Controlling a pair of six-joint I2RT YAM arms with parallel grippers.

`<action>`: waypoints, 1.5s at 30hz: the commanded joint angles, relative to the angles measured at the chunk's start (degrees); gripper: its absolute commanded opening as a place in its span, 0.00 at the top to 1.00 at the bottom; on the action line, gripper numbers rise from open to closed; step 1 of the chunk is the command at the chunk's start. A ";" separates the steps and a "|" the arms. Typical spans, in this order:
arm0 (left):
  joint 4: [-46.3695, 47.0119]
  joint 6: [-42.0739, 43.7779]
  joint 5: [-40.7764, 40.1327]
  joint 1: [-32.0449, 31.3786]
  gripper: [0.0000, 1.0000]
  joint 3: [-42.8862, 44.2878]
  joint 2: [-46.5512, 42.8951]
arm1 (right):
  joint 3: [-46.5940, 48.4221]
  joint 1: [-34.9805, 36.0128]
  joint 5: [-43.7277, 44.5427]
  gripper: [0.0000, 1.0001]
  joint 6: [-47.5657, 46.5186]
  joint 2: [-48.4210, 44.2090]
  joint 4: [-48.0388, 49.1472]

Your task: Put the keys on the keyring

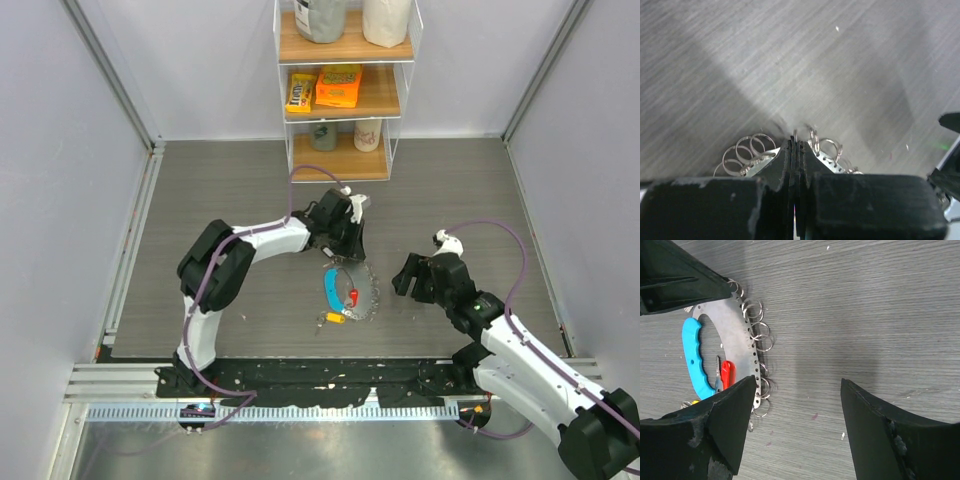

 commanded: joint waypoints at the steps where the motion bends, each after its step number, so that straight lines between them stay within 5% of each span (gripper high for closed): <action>1: 6.34 1.02 4.41 0.03 1.00 -4.24 -9.57 | 1.86 -0.22 -2.32 0.26 -2.88 -1.69 1.12; 14: 21.19 -0.91 15.92 -1.12 1.00 -19.09 -24.60 | 6.52 -0.30 -14.35 0.27 -9.38 -10.83 0.59; 21: 25.16 -1.44 20.76 -1.91 1.00 -24.46 -33.30 | 11.17 -0.13 -22.97 0.36 -13.08 -14.27 -0.72; 30: 23.68 0.23 22.79 -4.01 1.00 -28.33 -45.61 | 20.66 1.97 -36.50 0.38 -17.38 -9.97 -2.48; 40: 15.68 2.34 23.32 -5.95 1.00 -28.59 -57.47 | 40.07 19.36 -35.73 0.38 -31.53 0.14 -17.23; 45: 10.32 3.74 23.23 -7.27 1.00 -28.16 -63.01 | 43.52 21.05 -36.77 0.37 -33.29 1.90 -17.78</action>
